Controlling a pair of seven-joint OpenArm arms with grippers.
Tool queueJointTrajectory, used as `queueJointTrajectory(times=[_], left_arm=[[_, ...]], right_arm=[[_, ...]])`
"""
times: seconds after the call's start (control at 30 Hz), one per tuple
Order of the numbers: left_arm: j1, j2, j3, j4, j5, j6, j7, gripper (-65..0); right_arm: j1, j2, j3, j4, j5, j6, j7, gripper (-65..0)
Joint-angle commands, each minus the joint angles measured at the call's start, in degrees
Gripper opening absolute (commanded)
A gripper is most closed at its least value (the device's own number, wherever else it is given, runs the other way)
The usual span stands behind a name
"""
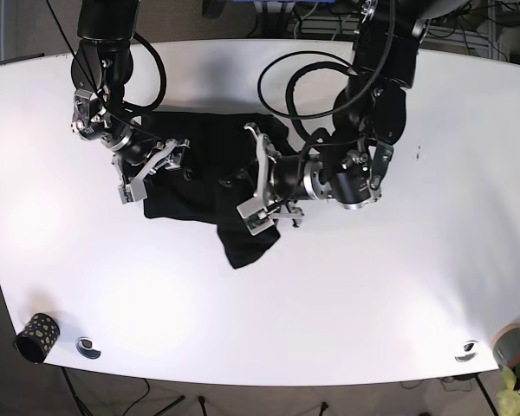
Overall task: Fold the T-shirt properly
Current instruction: 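Fold the left gripper's end over onto the right gripper's fold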
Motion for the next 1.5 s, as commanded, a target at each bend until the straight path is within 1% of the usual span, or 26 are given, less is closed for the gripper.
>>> queueJointTrajectory(times=[0.0, 0.13, 0.3, 0.43, 0.53, 0.63, 0.77, 0.87, 1.0, 1.3, 1.33, 1.4, 1.47], left_arm=[[-1.0, 1.7, -0.1, -0.9, -1.0, -0.1, -1.4, -64.7], [-2.3, 4.1, -0.1, -4.2, -1.0, -0.1, -1.6, -64.6], [-3.7, 5.1, -0.1, -7.7, -1.0, -0.1, -1.7, -64.6], [-4.9, 5.7, -0.1, -8.9, -1.1, -0.1, -1.7, -64.6], [-5.1, 5.7, -0.1, -9.0, -1.1, -0.1, -1.7, -64.6], [-6.0, 5.7, 0.0, -9.0, -1.1, -0.1, -1.7, -64.6], [-6.2, 5.7, 2.7, -9.0, -1.1, -0.1, -1.7, -64.4], [-6.2, 5.7, 4.7, -9.0, -1.1, -0.1, -3.1, -64.4], [-6.2, 5.7, 6.1, -9.0, -1.1, -0.1, -4.3, -64.4], [-6.2, 5.7, 8.3, -9.0, -1.1, -0.1, -4.4, -64.3], [-6.3, 5.7, 8.6, -9.0, -1.1, -0.1, -4.4, -63.1], [-6.3, 5.7, 8.9, -9.0, -1.1, -0.1, -4.4, -58.3], [-6.3, 5.7, 9.2, -9.0, -1.1, -0.1, -4.4, -50.4]], right_arm=[[0.1, 0.2, -0.1, 0.2, -0.4, -0.17, -2.0, -16.8], [0.1, 0.2, -0.1, 0.2, -0.4, -0.17, -1.9, -16.8], [0.1, 0.2, 0.3, 1.5, 0.0, -0.17, -1.9, -16.8], [-1.7, 0.2, 4.6, 6.4, 0.3, -0.25, -2.2, -16.8], [-3.0, 0.4, 7.7, 10.7, 3.1, -0.25, -2.6, -16.5], [-3.4, 0.9, 11.1, 12.9, 7.6, -0.34, -5.8, -16.5], [-3.7, 1.6, 15.1, 14.6, 9.9, -0.34, -8.0, -16.6], [-3.7, 1.7, 15.7, 14.2, 9.7, -0.52, -8.4, -16.6], [-3.6, 1.7, 15.7, 10.2, 9.7, -0.61, -8.1, -16.6], [-3.2, 1.8, 15.7, 3.0, 9.6, -0.61, -7.6, -16.8], [-3.2, 1.7, 15.7, 2.2, 9.6, -0.61, -6.7, -16.8], [-3.4, 1.7, 15.6, 0.8, 9.6, -0.61, -5.5, -16.8], [-3.5, 1.7, 15.5, -0.6, 9.6, -0.61, -4.8, -16.8]])
